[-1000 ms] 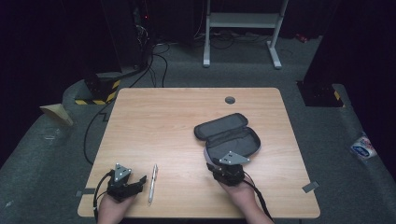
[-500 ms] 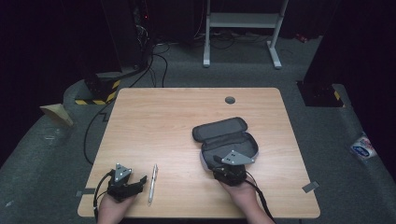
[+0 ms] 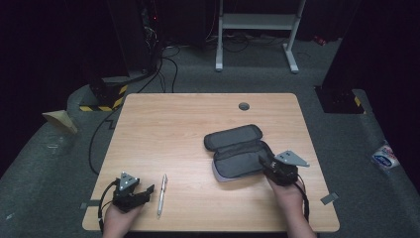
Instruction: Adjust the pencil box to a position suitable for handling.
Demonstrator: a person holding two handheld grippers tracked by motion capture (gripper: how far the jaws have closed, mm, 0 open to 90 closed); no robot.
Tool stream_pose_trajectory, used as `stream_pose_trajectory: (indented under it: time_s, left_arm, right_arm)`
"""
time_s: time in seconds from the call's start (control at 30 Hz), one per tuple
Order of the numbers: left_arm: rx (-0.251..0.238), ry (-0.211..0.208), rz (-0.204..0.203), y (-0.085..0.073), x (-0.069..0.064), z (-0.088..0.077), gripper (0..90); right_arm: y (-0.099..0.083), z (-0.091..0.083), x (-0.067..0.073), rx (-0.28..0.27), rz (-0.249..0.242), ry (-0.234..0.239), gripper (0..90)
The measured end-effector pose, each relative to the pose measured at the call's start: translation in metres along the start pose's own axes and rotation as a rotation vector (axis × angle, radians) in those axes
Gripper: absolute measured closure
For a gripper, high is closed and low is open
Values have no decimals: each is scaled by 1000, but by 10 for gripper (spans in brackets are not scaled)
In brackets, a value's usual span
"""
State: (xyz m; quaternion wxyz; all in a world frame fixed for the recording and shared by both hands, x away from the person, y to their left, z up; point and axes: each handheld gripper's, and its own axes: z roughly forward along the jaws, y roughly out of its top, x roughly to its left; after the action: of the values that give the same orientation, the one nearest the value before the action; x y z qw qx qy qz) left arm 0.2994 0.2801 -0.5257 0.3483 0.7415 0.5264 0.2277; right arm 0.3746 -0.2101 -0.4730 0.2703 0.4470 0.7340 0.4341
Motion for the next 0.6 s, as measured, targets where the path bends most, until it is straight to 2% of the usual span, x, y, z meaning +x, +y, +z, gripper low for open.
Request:
stream_pose_trajectory:
  time_s: [0.03, 0.2, 0.23, 0.37, 0.47, 0.6]
  left_arm:
    - [-5, 2, 3, 0, -1, -1, 346]
    - [-19, 0, 34, 5, -9, -8, 349]
    - [-30, -2, 37, 7, -11, -10, 350]
    - [-54, -29, 56, 16, -21, -15, 350]
    - [-79, -78, 53, 27, -33, -15, 349]
    - [-113, -124, 97, 48, -54, -14, 347]
  right_arm:
    - [-3, -1, -12, 11, 25, -32, 579]
    - [-8, 1, -26, 36, 66, -59, 560]
    - [-12, 5, -28, 65, 77, -53, 568]
    - [-17, 10, -28, 97, 83, -36, 590]
    - [-21, 13, -26, 115, 86, -24, 595]
    - [-25, 13, -23, 125, 90, -11, 599]
